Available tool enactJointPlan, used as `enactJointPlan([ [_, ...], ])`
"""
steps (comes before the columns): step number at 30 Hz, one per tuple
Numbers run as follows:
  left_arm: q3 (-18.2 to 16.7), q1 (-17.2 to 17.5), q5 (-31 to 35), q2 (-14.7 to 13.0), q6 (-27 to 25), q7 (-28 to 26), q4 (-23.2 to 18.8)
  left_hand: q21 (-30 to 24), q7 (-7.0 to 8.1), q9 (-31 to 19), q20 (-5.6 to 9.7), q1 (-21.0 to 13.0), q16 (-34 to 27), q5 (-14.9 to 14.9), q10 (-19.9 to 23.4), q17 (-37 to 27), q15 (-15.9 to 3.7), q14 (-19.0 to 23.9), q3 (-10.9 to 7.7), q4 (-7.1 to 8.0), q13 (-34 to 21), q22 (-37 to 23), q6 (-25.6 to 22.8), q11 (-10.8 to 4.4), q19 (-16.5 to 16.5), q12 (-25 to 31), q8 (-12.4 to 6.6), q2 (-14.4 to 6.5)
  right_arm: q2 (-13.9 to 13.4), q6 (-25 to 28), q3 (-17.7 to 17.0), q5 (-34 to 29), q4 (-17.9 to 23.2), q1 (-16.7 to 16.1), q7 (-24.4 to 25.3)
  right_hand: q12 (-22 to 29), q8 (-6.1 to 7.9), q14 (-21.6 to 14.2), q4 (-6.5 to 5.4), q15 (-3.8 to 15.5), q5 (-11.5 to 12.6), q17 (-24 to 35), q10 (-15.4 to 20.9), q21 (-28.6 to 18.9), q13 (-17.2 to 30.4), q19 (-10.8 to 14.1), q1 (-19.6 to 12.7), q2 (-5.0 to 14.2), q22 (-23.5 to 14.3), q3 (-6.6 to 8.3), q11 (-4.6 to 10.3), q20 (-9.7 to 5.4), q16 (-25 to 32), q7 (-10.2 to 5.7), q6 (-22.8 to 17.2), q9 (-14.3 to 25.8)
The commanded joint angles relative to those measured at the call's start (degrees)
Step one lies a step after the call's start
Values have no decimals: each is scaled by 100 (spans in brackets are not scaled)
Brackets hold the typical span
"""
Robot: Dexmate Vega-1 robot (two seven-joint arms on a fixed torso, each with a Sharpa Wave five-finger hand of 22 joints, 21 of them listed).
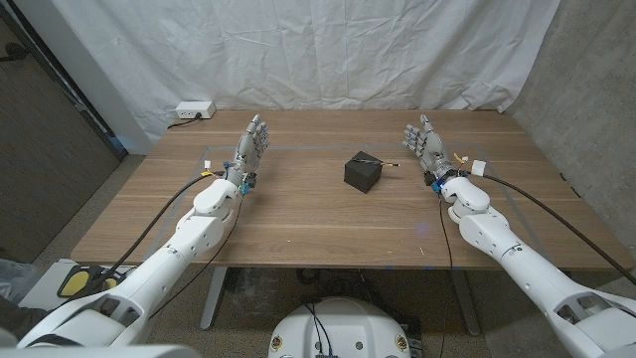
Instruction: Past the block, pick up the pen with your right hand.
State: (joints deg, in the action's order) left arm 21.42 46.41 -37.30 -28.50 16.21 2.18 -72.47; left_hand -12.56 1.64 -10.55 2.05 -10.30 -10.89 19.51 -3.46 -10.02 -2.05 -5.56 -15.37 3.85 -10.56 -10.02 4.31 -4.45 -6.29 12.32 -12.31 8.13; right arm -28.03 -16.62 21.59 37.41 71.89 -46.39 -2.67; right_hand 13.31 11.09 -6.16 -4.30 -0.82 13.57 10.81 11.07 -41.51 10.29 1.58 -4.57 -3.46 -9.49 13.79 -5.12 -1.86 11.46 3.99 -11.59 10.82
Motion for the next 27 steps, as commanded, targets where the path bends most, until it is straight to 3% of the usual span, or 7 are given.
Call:
enactJointPlan([
  [1,57,-215,-7,82,-105,61,224,-15,-16,-10,748,-54,-33,27,-1,-25,-224,-58,-36,-6,-11,-23,34,-39,-40,25,-22,-15,196,-43,47,52,-484,288,-149,12,36,-52,5,-3,31,8,49,-25,27,13,-82,8,-17,37,-9,-313,25,-11,-47,8],
  [12,28,-195,25,-2,-86,56,128,-7,-17,-10,764,-76,-26,40,14,-25,-229,-47,-30,-15,-9,-24,15,-37,-31,20,-17,-32,120,-17,38,-36,-254,197,27,8,33,-62,26,-8,29,4,64,7,28,39,-115,22,-18,44,-12,-309,24,-23,-47,6],
  [27,13,-172,55,-89,-35,125,91,-8,-76,-11,745,-128,-35,66,148,-26,-182,33,-13,-36,-10,-26,-119,10,32,50,-41,-69,-62,37,-9,-217,387,-56,420,16,37,-137,63,-12,16,1,134,66,31,106,-171,52,-21,55,12,-280,44,-28,-69,4],
])
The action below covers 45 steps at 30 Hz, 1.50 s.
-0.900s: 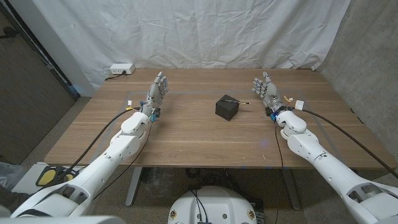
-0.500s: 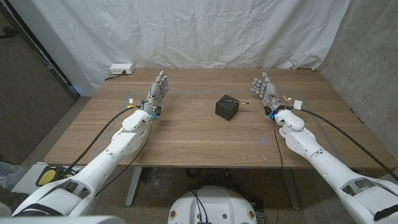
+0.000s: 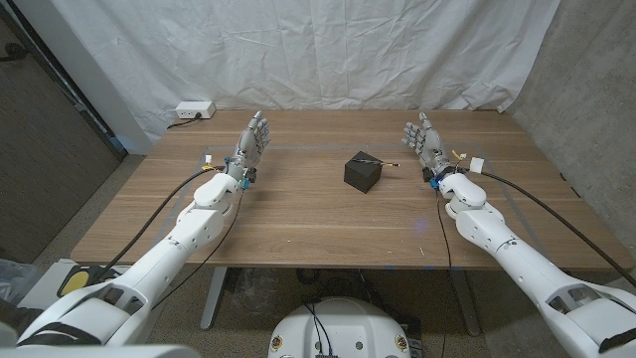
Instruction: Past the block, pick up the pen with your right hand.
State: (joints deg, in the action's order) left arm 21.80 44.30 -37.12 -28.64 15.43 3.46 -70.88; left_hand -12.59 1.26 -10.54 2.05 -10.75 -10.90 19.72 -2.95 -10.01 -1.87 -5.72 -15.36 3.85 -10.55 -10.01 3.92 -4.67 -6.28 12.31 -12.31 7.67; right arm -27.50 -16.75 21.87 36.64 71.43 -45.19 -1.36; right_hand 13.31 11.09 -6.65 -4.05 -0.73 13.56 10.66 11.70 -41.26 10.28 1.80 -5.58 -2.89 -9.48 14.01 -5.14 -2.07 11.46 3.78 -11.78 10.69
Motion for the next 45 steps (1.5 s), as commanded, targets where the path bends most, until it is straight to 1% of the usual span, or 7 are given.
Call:
enactJointPlan([
  [1,-52,59,-17,-58,79,36,-65,-5,-41,-12,750,-85,-36,45,98,-27,-201,54,-14,-36,-10,-27,-81,32,34,49,-41,-24,-128,58,-33,-162,465,-189,313,19,39,-93,42,-26,15,16,83,45,32,95,-76,-3,-23,34,19,-255,45,-9,-55,17],
  [8,-61,108,13,-166,37,41,-211,5,-39,-12,763,-106,-20,53,91,-27,-208,38,-7,-47,-10,-28,-79,33,31,37,-29,-30,-160,108,-39,-186,661,-288,421,28,64,-115,71,-14,10,12,131,76,32,124,-121,13,-24,45,27,-250,45,-68,-132,16],
  [21,-144,276,-1,-259,60,-71,-432,34,-36,-12,733,-145,4,65,58,-28,-206,3,6,-64,-11,-29,-50,8,-7,8,1,-46,-377,64,-82,-332,1074,-502,494,33,57,-132,116,-11,-1,7,178,119,33,153,-199,53,-26,75,31,-243,40,-65,-134,15],
  [24,-143,257,-29,-232,172,58,-338,38,-43,-12,731,-155,5,68,56,-28,-203,3,7,-69,-11,-29,-48,15,-10,4,5,-50,-425,-2,-96,-398,1169,-572,523,34,57,-155,134,-11,-6,5,192,131,34,171,-230,67,-26,87,32,-237,45,-66,-139,15],
  [29,-162,284,-86,-151,229,36,-293,43,-48,-12,723,-169,8,72,57,-28,-200,2,10,-75,-11,-30,-52,21,-12,0,9,-57,-480,17,-119,-421,1292,-640,556,37,67,-167,183,-10,-17,0,224,164,35,186,-314,100,-27,118,55,-230,40,-79,-175,15],
  [42,-107,270,18,-179,187,-12,-296,48,-50,-13,713,-209,9,81,70,-28,-199,11,13,-92,-11,-31,-70,29,-5,-5,13,-76,-586,-52,-186,-504,1444,-781,610,35,77,-215,286,-29,-49,-7,269,232,36,217,-474,137,-30,168,52,-218,39,-102,-230,17],
  [45,-87,249,19,-168,194,35,-248,51,-47,-13,692,-217,11,83,74,-28,-190,10,13,-95,-12,-31,-67,25,-9,-5,16,-80,-620,-57,-196,-558,1492,-814,650,33,101,-202,349,-31,-65,-10,289,269,38,230,-576,171,-31,205,57,-211,25,-174,-309,20],
])
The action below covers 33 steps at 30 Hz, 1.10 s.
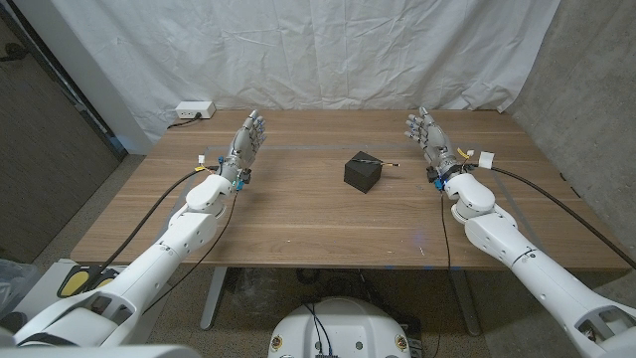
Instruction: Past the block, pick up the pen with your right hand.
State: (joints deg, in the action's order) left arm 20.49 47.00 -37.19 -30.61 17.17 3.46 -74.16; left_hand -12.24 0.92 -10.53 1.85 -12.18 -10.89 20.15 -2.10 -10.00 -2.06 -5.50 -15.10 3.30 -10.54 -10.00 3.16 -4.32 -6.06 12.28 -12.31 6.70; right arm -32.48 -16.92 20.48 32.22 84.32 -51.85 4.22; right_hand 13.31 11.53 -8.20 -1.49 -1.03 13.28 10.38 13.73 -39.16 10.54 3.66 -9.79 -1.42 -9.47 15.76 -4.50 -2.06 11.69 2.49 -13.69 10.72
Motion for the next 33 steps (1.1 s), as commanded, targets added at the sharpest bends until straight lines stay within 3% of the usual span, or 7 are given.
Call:
enactJointPlan([
  [1,44,-19,22,44,31,27,92,16,-12,-14,710,-77,10,40,-11,-30,-167,-10,-13,-41,-13,-32,7,-10,-29,-2,16,16,-132,-32,-61,-124,224,-160,105,32,59,-47,109,6,-41,17,87,69,12,44,-181,33,-32,39,-13,-212,-1,-65,-131,17],
  [18,77,-111,45,90,40,59,217,25,-27,-15,672,-120,13,48,-5,-31,-137,-9,-11,-59,-13,-33,2,0,-35,-10,25,-5,-288,-43,-106,-444,532,-308,328,22,72,-34,315,-30,-108,13,129,187,16,63,-503,126,-36,151,12,-173,-25,-194,-227,28],
  [33,85,-130,43,80,20,87,248,37,-25,-16,646,-163,22,54,-6,-33,-127,-26,-5,-78,-13,-35,-1,-6,-48,-20,35,-22,-428,79,-104,-739,774,-425,506,6,88,9,526,-53,-179,11,131,299,22,55,-816,172,-39,244,36,-145,-49,-216,-303,43],
])
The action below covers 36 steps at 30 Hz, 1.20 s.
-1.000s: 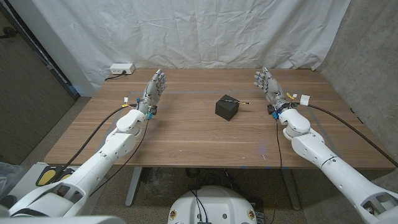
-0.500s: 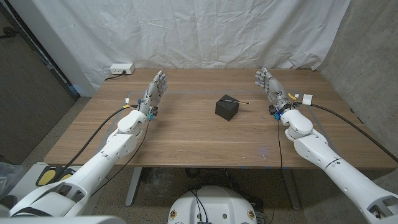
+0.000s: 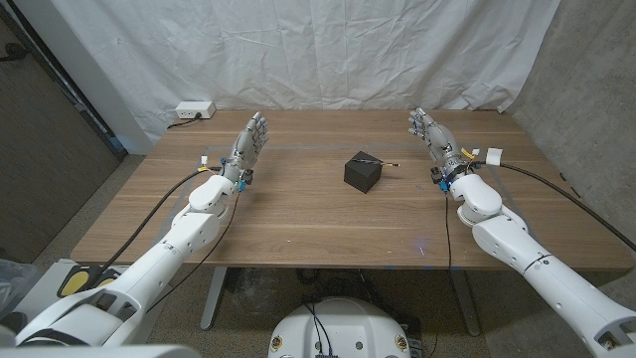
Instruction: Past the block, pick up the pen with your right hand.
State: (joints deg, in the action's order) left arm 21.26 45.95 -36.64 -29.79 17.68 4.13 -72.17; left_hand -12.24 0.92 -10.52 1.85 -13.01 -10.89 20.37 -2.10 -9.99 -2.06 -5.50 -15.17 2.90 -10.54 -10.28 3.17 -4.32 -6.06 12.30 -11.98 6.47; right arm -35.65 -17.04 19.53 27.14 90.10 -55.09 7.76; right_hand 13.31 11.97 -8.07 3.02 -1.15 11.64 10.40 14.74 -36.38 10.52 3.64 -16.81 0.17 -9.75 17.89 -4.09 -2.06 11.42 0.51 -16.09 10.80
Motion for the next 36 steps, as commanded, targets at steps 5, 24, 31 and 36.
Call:
enactJointPlan([
  [5,-4,-12,-20,-18,-31,25,24,41,-28,-17,647,-90,25,33,-12,-34,-124,-36,5,-42,-14,-7,0,0,-55,-28,6,-4,-183,192,-10,-366,321,-164,254,2,55,-5,152,-40,-35,10,31,57,26,63,-226,21,-11,61,3,-134,-22,-43,-103,39],
  [24,-31,29,-50,-56,-16,66,30,54,-22,-18,632,-129,27,35,-8,-36,-119,-44,16,-58,-15,-9,-3,-3,-77,-35,16,-20,-413,546,-39,-911,882,-355,632,-9,87,-30,311,-40,-85,14,33,138,29,100,-467,60,-16,121,8,-111,-11,-52,-240,47],
  [31,-55,50,-60,-96,-15,76,-16,56,-26,-18,623,-142,27,36,-22,-36,-125,-46,22,-63,-15,-10,3,-11,-82,-43,22,-25,-496,755,-62,-1125,1112,-450,802,-16,107,-26,354,-46,-97,15,25,166,28,109,-530,64,-18,130,5,-103,-13,-84,-317,49],
  [36,-56,42,-68,-87,8,99,-16,57,-21,-19,617,-150,27,35,-20,-37,-128,-48,26,-66,-15,-10,1,-6,-83,-44,23,-29,-573,892,-70,-1211,1235,-492,816,-18,109,-19,371,-48,-103,16,24,178,28,113,-555,66,-18,133,7,-98,-16,-95,-337,50],
])
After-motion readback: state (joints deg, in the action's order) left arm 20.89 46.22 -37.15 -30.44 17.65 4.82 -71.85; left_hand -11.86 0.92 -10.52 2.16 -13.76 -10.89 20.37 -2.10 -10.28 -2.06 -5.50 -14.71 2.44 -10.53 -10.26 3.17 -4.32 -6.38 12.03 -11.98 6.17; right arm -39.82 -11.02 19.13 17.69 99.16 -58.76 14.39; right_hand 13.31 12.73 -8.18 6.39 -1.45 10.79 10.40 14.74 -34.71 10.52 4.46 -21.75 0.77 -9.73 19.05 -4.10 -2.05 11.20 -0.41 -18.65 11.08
